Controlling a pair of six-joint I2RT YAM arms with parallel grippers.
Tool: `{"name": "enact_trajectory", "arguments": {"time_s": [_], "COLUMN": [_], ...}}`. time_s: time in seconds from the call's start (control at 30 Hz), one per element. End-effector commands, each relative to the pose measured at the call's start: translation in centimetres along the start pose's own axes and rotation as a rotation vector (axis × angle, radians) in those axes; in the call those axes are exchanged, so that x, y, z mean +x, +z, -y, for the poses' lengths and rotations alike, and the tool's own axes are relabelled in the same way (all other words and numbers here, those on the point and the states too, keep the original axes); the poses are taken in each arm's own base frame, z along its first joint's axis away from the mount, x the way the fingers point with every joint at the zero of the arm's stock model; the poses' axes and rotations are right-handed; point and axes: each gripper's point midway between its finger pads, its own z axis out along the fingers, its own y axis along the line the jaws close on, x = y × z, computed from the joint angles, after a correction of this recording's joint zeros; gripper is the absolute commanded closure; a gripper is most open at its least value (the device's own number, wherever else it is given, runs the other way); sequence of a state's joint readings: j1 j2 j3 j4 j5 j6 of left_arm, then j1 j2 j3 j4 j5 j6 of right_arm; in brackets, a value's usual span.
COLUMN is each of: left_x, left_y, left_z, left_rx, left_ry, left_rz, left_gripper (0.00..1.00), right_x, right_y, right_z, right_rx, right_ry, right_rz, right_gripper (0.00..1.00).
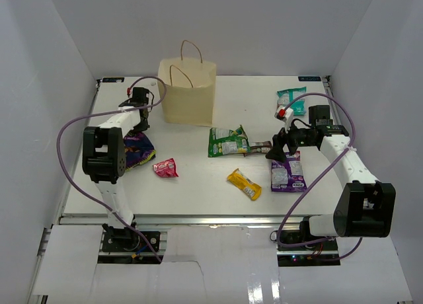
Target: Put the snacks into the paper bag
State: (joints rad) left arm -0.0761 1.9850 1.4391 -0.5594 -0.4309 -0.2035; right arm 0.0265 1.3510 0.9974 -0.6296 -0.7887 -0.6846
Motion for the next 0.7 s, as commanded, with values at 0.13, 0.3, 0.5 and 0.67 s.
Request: {"name": "enact_trajectory", "arguments": {"time_s": [0.13, 0.3, 0.5, 0.67], "left_x": [1.1, -1.9, -4.8, -7.2], "left_y": [-3.2, -7.5, -13.1, -17.0], "left_z": [-3.0, -6.1, -8.1, -9.2], "left_rx": [0.036, 0.093, 0.169, 0.226], "left_ry": [-0.131, -0.292, -0.381, -0.436], "left_rz": [-0.020, 0.123, 0.294, 0.408], "left_gripper": [0.84, 0.92, 0.96, 1.00], "right_x": [-0.4, -0.6, -0.7, -1.0], "right_y": [-0.1, -0.3, -0.3, -0.4], "right_z": [-0.3, -0.4, -0.4, -0.5], "right_rx": [-0.016, -0.015, -0.017, -0.019], "right_ry": [-0.018, -0.026, -0.032, -0.035], "right_rz": [0.021, 0.024, 0.027, 0.033], "right_gripper": [0.10, 0.10, 0.10, 0.10]}}
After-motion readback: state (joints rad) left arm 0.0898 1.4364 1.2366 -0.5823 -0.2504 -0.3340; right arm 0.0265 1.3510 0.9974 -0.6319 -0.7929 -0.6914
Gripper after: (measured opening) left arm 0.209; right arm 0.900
